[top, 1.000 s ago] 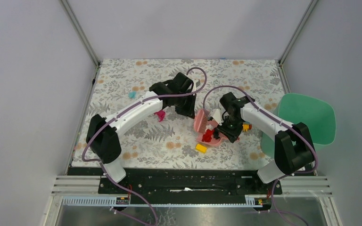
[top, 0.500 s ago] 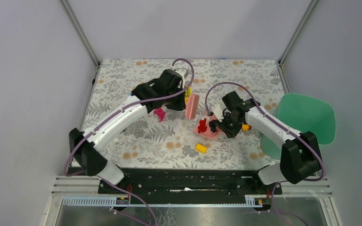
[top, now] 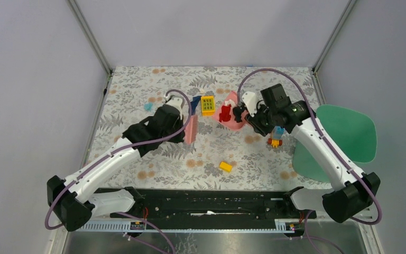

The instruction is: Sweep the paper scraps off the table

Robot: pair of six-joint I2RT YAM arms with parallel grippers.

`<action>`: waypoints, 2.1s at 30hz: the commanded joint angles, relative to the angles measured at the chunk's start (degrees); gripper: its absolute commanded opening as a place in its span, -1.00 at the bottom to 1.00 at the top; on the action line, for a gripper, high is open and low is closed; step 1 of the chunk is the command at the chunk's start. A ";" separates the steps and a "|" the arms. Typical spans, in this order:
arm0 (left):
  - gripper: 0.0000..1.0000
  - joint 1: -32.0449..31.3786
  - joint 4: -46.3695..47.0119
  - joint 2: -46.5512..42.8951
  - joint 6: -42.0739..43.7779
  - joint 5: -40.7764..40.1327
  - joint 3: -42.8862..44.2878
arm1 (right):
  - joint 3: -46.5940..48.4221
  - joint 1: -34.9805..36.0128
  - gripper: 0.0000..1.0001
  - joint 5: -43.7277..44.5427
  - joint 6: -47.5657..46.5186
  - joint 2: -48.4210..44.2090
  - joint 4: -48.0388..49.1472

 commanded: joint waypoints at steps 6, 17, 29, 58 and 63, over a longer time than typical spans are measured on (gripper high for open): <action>-1.00 -0.03 19.59 -6.32 -2.46 10.88 -18.46 | 11.54 -1.54 -1.00 -0.85 3.01 -1.33 -10.37; -1.00 0.05 17.80 -11.20 -0.21 9.84 -20.47 | 17.94 -11.81 -1.00 -0.06 1.12 -2.64 -18.53; -1.00 0.20 18.03 -10.15 -0.76 17.62 -20.48 | 21.77 -21.36 -1.00 3.21 2.99 -6.87 -25.65; -1.00 1.11 17.75 -8.13 -0.86 20.31 -20.12 | 34.14 -35.46 -1.00 35.39 3.95 -9.22 -33.28; -1.00 1.05 17.84 -8.23 -0.86 20.92 -20.11 | 32.29 -35.47 -1.00 43.80 -2.95 -12.53 -33.20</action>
